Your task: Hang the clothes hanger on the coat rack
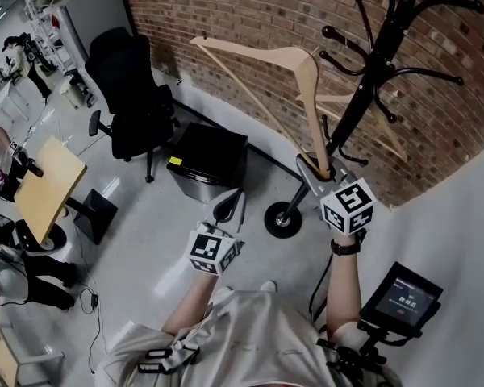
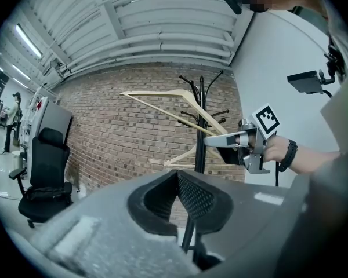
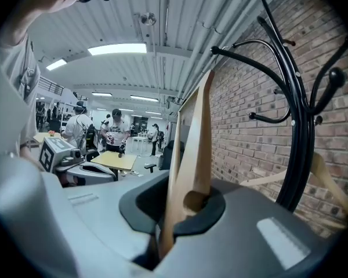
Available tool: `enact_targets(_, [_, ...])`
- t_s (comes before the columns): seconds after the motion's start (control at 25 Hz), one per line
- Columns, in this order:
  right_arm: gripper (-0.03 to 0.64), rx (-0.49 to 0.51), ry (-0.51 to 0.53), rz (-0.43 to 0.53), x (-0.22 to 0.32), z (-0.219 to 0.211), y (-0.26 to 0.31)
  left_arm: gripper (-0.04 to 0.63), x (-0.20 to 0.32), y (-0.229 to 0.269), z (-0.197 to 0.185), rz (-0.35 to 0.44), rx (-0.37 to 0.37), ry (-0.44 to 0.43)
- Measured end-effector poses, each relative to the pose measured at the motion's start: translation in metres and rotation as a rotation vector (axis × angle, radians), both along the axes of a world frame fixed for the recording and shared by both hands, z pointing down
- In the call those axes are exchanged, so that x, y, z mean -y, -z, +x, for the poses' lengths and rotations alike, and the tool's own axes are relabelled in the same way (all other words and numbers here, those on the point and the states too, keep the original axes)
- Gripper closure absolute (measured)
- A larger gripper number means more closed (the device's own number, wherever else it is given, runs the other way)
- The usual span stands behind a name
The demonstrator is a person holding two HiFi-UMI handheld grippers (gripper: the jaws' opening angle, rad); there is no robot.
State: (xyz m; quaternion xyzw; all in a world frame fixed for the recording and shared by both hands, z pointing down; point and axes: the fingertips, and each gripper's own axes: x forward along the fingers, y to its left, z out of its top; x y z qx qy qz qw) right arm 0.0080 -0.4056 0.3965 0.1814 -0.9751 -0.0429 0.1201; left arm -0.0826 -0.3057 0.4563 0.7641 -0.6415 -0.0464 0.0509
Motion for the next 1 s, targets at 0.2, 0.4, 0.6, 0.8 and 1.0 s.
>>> enact_targets(0.2, [0.611, 0.079, -0.029, -0.091, 0.005, 0.012, -0.013, 0.595, 0.000, -0.002, 0.001, -0.005, -0.012, -0.011])
enact_targets(0.4, [0.611, 0.008, -0.157, -0.048, 0.033, 0.035, -0.029, 0.595, 0.006, -0.003, 0.009, -0.012, -0.013, -0.044])
enact_targets(0.6, [0.615, 0.085, -0.285, -0.027, 0.041, 0.062, -0.033, 0.595, -0.005, -0.001, 0.017, -0.012, -0.014, -0.077])
enact_targets(0.8, [0.603, 0.174, -0.350, -0.096, 0.048, 0.083, -0.039, 0.595, -0.020, -0.003, 0.022, -0.022, -0.018, -0.117])
enact_targets(1.0, [0.604, 0.081, -0.512, -0.254, 0.067, 0.118, -0.106, 0.595, -0.025, -0.009, 0.038, -0.047, -0.018, -0.172])
